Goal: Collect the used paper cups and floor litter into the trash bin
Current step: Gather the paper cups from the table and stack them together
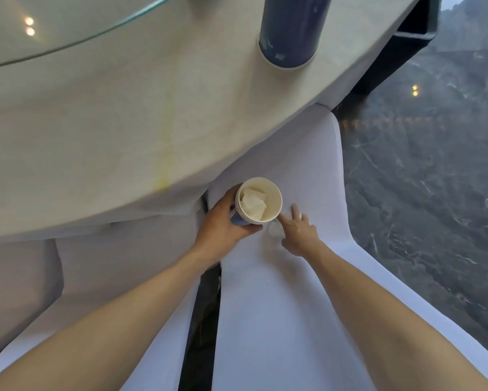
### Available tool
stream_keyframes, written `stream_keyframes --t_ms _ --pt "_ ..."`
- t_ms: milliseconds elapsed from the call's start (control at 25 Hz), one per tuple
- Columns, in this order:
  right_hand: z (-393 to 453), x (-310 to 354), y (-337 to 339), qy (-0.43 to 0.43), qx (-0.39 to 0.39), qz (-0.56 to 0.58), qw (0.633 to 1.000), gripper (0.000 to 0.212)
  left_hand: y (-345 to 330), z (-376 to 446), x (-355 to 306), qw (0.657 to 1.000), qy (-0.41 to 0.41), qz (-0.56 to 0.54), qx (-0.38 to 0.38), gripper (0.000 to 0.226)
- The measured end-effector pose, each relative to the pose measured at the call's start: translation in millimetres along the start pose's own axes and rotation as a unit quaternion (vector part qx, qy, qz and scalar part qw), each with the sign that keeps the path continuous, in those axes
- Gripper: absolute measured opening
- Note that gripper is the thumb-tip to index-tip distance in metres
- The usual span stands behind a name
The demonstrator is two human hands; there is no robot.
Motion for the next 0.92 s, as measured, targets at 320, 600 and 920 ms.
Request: stream_keyframes --t_ms 320,600,920 --pt "-63 -38 65 -0.052 -0.001 0.137 0.989 0.024 10 -22 -33 0.999 -0.009 0.020 0.025 0.077" --pt "-177 -39 210 0.060 -0.173 0.254 0.950 0.023 38 -52 -118 0.996 -0.038 0.081 0.020 0.081" --pt "-282 16 257 0.131 -0.243 0.283 0.919 0.025 78 -75 -180 0.991 -0.079 0.109 -0.002 0.083"
Point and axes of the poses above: each hand's wrist, its own z-axis towards the middle knuckle, its own y-axis out of the back of the hand, x = y × z, the point moved 2 cm from there along z, towards the middle knuckle, and after that the axes turned 13 degrees about -y, right-handed, at the moved point
